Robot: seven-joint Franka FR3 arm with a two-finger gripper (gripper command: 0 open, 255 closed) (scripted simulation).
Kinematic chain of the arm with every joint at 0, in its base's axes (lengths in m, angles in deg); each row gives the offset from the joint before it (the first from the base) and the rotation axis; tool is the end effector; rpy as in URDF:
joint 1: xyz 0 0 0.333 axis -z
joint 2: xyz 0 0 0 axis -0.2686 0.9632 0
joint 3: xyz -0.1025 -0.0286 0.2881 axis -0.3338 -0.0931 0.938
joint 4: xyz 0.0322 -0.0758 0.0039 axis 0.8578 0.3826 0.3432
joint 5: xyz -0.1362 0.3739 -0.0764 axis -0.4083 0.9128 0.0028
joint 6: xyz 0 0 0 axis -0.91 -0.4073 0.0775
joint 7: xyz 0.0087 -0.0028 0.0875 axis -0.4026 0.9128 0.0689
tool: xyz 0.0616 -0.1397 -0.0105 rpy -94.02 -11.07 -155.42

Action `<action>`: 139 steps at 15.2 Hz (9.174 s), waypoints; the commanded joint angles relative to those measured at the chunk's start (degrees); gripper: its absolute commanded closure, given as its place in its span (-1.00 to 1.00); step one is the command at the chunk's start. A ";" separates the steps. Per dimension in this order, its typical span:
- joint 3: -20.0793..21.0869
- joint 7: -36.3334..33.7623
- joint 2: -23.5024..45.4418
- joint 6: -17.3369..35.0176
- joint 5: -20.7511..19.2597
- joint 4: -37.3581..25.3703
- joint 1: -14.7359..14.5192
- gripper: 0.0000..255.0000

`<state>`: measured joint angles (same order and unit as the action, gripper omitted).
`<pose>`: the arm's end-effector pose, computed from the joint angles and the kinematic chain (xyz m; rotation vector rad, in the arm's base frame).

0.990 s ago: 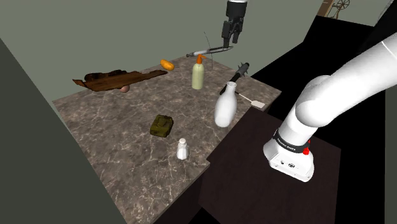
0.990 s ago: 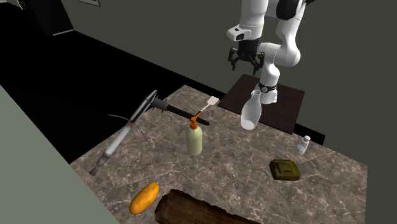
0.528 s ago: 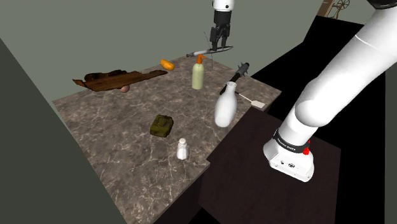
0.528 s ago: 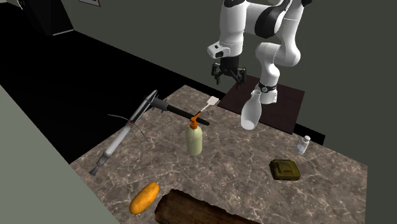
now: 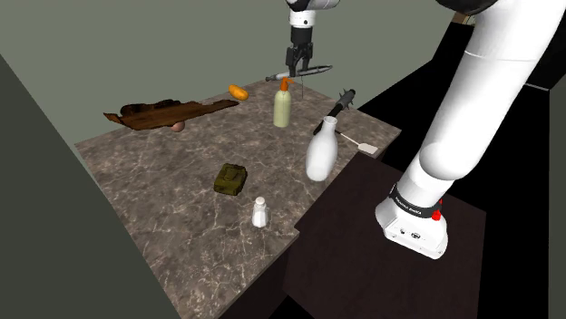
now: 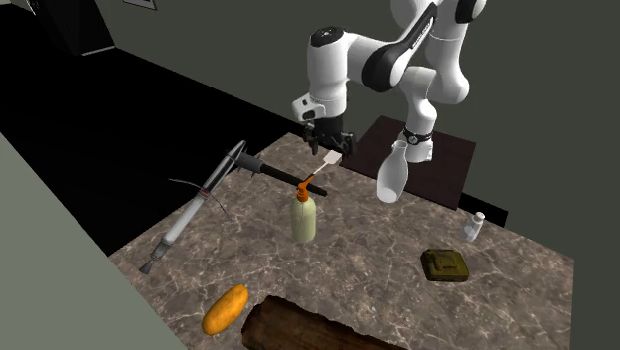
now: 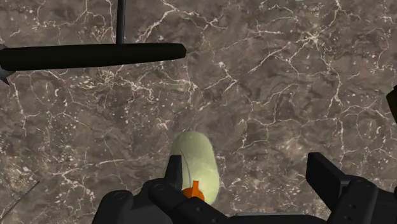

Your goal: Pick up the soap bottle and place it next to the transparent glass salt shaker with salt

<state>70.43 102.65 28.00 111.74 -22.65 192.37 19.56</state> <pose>0.5735 -0.1536 0.3870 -3.1079 -0.0830 0.1302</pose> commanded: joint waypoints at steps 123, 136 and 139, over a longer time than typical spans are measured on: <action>33.65 -58.10 -26.98 -21.32 10.34 2.04 -24.30 1.00; 34.33 -56.75 -28.60 -11.51 11.25 13.47 -24.76 1.00; 34.56 -56.51 -28.66 -9.23 11.44 15.81 -24.86 1.00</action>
<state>105.06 45.89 -0.51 101.86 -11.25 207.42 -5.32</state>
